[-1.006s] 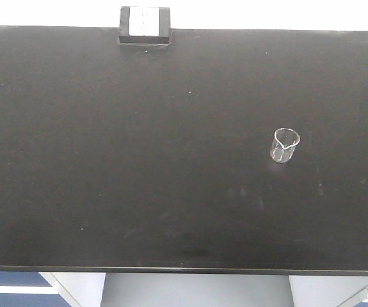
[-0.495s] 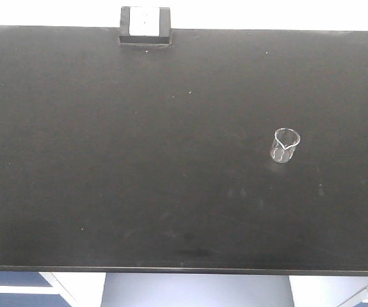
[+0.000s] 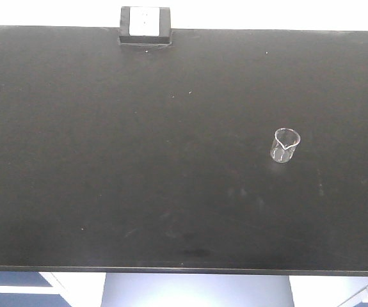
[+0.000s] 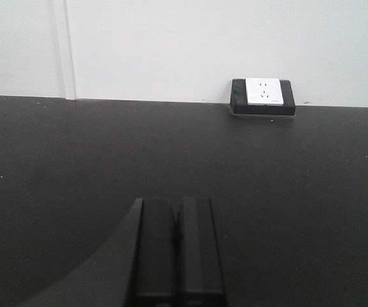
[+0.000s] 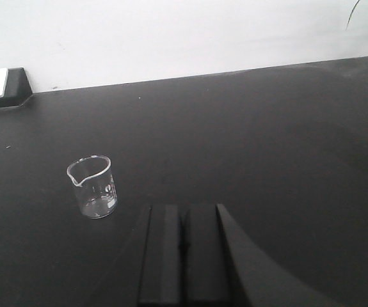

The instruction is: Grab beaker and place in storage area

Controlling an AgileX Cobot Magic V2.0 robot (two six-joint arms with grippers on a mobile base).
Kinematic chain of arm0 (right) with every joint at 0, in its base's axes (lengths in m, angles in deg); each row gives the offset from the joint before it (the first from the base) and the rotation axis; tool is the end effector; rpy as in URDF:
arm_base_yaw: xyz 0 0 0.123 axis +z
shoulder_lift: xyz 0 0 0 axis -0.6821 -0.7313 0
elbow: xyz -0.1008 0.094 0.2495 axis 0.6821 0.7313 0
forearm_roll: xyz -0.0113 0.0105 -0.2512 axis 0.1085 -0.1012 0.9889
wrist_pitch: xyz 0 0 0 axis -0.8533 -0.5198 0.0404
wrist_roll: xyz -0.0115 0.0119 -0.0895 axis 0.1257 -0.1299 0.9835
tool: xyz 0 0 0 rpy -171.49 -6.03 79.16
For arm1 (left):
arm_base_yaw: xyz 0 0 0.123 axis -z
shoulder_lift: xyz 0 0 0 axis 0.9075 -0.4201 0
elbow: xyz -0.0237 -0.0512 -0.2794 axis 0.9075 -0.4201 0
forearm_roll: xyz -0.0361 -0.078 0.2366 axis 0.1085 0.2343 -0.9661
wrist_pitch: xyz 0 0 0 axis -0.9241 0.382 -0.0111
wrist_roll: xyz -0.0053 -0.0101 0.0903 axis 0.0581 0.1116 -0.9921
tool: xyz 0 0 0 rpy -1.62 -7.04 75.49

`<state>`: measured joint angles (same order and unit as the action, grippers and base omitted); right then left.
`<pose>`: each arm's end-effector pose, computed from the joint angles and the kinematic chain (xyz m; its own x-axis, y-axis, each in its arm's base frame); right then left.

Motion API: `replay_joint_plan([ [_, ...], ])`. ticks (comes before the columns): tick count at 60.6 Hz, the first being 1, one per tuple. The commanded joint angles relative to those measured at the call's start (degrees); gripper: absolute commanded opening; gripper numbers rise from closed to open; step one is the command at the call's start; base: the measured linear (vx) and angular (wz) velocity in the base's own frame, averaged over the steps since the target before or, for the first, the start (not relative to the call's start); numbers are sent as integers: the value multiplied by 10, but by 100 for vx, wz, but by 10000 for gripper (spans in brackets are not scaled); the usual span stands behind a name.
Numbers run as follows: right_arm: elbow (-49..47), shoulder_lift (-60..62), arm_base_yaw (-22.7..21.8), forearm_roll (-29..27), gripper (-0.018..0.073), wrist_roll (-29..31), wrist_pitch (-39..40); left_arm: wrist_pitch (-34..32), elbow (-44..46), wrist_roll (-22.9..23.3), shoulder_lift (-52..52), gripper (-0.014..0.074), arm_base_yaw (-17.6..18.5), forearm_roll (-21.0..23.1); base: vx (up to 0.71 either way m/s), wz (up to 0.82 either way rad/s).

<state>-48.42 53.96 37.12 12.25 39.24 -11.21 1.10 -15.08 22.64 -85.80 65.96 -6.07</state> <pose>0.0555 -0.0045 0.1824 -0.1507 0.1165 -0.9817 0.1044 0.9894 0.1013 0.0565 0.0013 0.1911 -0.0800 -0.1103 -0.9907 -0.0178 0.9939 -0.1092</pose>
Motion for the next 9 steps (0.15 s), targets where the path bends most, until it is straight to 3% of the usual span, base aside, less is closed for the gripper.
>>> replay_joint_plan([
  [1,5,7,-2,5,0,-1,44,-50,-13,3,10,-8,4,3,0,0],
  [9,5,7,-2,5,0,-1,44,-50,-13,3,10,-8,4,3,0,0],
])
